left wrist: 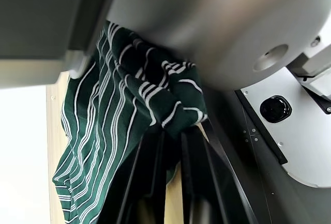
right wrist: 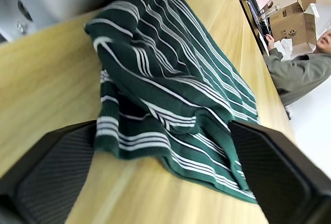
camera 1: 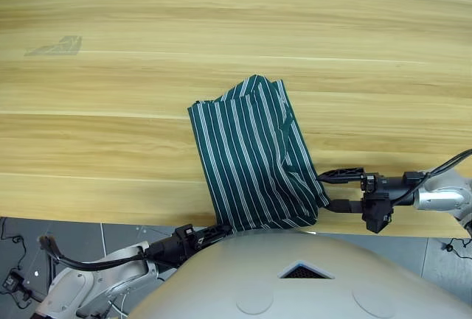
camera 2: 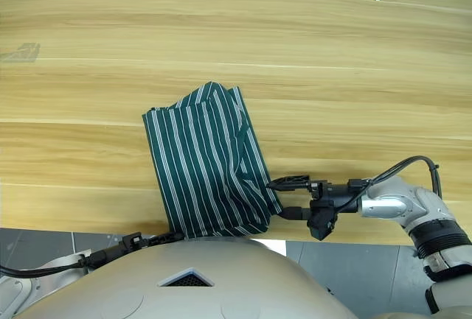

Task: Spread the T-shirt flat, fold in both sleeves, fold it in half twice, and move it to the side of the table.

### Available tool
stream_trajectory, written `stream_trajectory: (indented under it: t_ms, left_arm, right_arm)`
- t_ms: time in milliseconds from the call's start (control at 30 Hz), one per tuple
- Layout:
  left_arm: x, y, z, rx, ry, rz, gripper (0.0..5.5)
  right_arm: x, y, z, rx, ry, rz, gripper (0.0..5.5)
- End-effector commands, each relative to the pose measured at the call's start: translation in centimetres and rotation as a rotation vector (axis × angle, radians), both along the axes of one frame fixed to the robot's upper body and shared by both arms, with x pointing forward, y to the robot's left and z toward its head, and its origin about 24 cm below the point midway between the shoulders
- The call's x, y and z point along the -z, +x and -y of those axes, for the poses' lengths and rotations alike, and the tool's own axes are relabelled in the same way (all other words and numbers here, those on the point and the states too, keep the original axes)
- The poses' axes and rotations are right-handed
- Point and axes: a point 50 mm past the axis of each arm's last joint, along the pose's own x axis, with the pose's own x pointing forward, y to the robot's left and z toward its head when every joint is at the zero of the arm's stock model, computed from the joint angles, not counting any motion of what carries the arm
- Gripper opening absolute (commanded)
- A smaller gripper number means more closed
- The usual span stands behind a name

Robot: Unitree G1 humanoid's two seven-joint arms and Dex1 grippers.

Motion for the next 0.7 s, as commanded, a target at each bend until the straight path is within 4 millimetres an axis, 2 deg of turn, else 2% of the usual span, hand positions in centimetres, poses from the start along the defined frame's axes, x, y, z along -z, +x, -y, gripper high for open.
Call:
stream_trajectory:
  t_ms: [33,233,600,700]
  left_arm:
    - [0.2,2.5,-1.2,-0.070,0.073,0.098,0.22]
    - [-0.2,3.8,-1.1,-0.057,0.066,0.143,0.22]
    - [0.1,3.9,-0.7,-0.049,0.055,0.143,0.22]
    - [0.1,3.8,-0.6,-0.051,0.054,0.139,0.22]
  right_arm:
    - [0.3,0.8,1.0,-0.092,-0.109,0.069,5.16]
    - [1.0,0.6,-1.3,-0.209,-0.042,0.079,5.19]
    - [1.7,-0.1,-2.5,-0.302,-0.015,0.051,5.19]
    - [1.8,-0.1,-2.4,-0.298,-0.024,0.044,4.53]
